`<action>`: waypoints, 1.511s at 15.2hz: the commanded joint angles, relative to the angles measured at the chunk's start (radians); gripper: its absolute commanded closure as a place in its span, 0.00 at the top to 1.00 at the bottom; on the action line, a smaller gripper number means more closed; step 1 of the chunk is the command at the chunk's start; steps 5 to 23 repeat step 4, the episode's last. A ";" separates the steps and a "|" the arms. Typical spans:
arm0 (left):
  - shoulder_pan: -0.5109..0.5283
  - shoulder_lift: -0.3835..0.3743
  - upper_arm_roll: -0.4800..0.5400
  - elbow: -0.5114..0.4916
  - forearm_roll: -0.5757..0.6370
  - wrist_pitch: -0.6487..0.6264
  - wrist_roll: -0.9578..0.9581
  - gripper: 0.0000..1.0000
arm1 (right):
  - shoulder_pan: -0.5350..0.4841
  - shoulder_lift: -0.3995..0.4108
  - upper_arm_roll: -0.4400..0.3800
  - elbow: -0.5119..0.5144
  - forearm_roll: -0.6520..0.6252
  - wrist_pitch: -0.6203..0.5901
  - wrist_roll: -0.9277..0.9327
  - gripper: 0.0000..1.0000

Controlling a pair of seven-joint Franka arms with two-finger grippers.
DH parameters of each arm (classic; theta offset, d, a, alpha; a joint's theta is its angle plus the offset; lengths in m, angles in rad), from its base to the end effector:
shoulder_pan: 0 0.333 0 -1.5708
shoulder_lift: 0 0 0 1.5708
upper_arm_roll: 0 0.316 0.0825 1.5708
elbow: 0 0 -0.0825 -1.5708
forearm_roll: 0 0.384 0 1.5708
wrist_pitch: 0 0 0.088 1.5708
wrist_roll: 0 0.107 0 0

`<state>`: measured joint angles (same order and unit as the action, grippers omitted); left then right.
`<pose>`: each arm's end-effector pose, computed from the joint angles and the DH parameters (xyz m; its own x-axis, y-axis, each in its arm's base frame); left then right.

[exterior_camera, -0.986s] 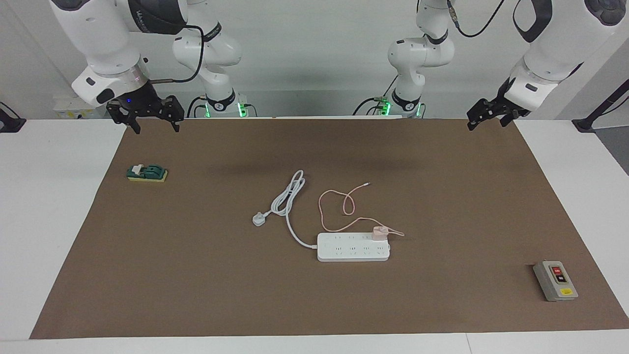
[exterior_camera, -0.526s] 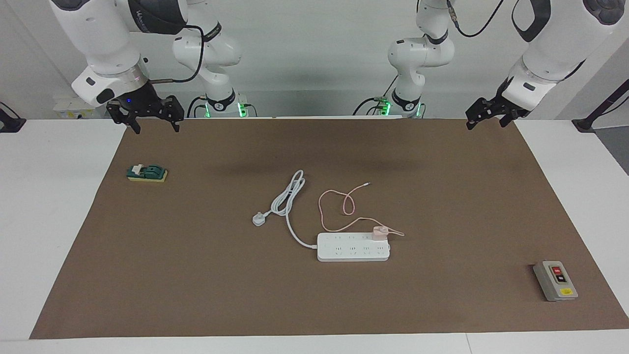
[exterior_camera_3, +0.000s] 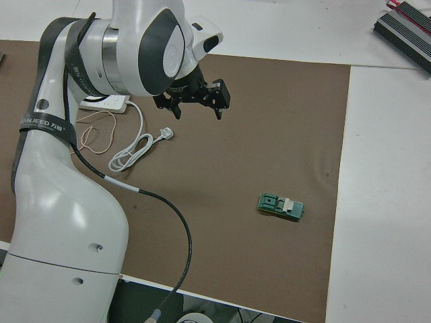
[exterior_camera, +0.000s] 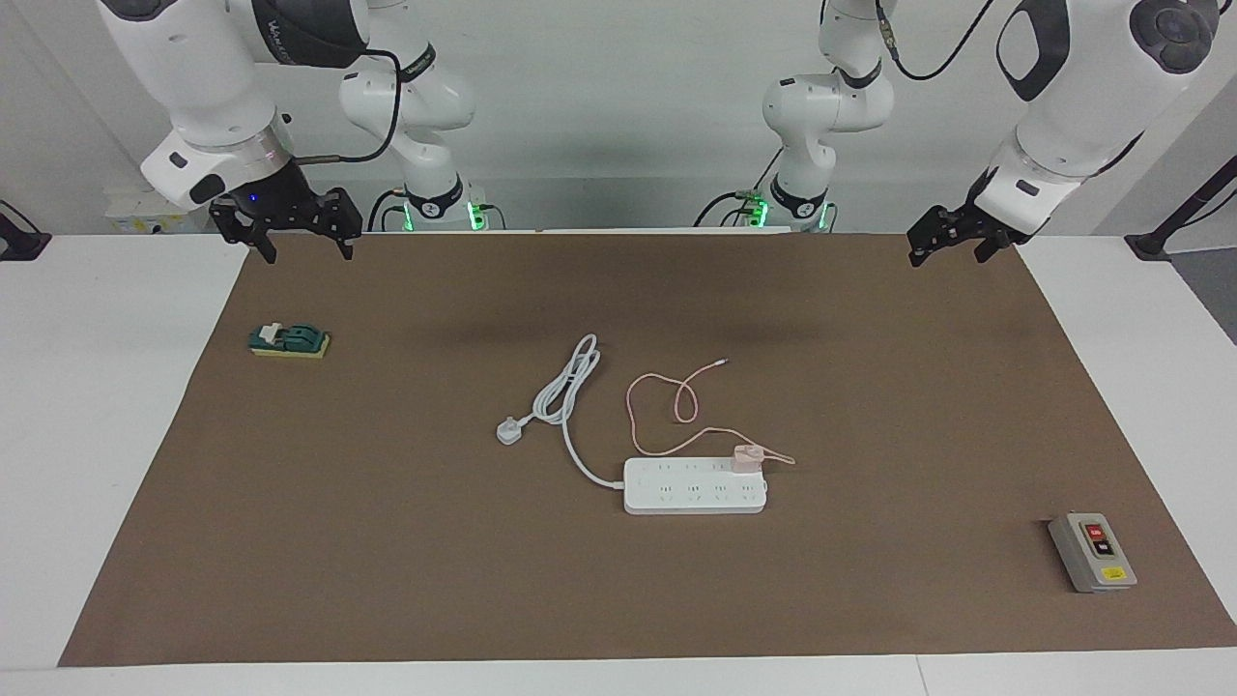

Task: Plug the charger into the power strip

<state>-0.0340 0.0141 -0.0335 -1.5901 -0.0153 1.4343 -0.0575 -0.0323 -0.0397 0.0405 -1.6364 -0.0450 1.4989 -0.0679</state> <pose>0.5408 -0.0382 0.5971 0.9854 -0.0112 -0.1697 -0.0103 -0.9999 0.0060 0.5331 -0.0003 0.6096 0.9923 0.0725 -0.1005 0.0768 -0.9962 0.0398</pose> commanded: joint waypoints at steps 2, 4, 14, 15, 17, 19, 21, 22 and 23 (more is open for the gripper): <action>-0.010 -0.006 0.011 -0.005 -0.006 0.017 0.010 1.00 | -0.017 -0.023 0.006 -0.025 0.020 0.009 -0.013 1.00; -0.010 -0.006 0.011 -0.005 -0.006 0.015 0.010 1.00 | -0.017 -0.023 0.006 -0.025 0.020 0.009 -0.013 1.00; -0.010 -0.006 0.011 -0.005 -0.006 0.015 0.010 1.00 | -0.017 -0.023 0.006 -0.025 0.020 0.009 -0.013 1.00; -0.010 -0.006 0.011 -0.005 -0.006 0.015 0.010 1.00 | -0.017 -0.023 0.006 -0.025 0.020 0.009 -0.013 1.00; -0.010 -0.006 0.011 -0.005 -0.006 0.015 0.010 1.00 | -0.017 -0.023 0.006 -0.025 0.020 0.009 -0.013 1.00; -0.010 -0.006 0.011 -0.005 -0.006 0.015 0.010 1.00 | -0.017 -0.023 0.006 -0.025 0.020 0.009 -0.013 1.00; -0.010 -0.006 0.011 -0.005 -0.006 0.015 0.010 1.00 | -0.017 -0.023 0.006 -0.025 0.020 0.009 -0.013 1.00; -0.010 -0.006 0.011 -0.005 -0.006 0.015 0.010 1.00 | -0.017 -0.023 0.006 -0.025 0.020 0.009 -0.013 1.00; -0.010 -0.006 0.011 -0.005 -0.006 0.015 0.010 1.00 | -0.017 -0.023 0.006 -0.025 0.020 0.009 -0.013 1.00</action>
